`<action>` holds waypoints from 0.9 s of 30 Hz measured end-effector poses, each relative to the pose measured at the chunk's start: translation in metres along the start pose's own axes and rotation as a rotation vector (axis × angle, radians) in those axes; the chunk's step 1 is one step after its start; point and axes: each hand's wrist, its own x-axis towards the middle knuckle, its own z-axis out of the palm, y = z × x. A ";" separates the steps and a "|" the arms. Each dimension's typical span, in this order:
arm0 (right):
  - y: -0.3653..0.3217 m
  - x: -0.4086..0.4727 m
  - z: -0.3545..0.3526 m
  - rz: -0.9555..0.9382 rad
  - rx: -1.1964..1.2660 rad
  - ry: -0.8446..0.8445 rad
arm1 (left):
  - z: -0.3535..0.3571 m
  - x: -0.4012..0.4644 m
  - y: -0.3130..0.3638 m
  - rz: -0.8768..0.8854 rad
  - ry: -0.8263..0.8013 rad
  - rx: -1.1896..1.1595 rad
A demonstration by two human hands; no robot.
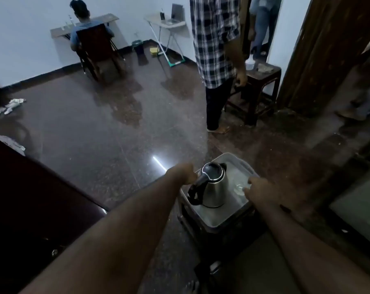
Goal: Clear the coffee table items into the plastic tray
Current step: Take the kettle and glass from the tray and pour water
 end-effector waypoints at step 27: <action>0.023 0.075 0.050 0.194 0.443 0.140 | 0.111 0.076 -0.025 -0.031 0.008 -0.596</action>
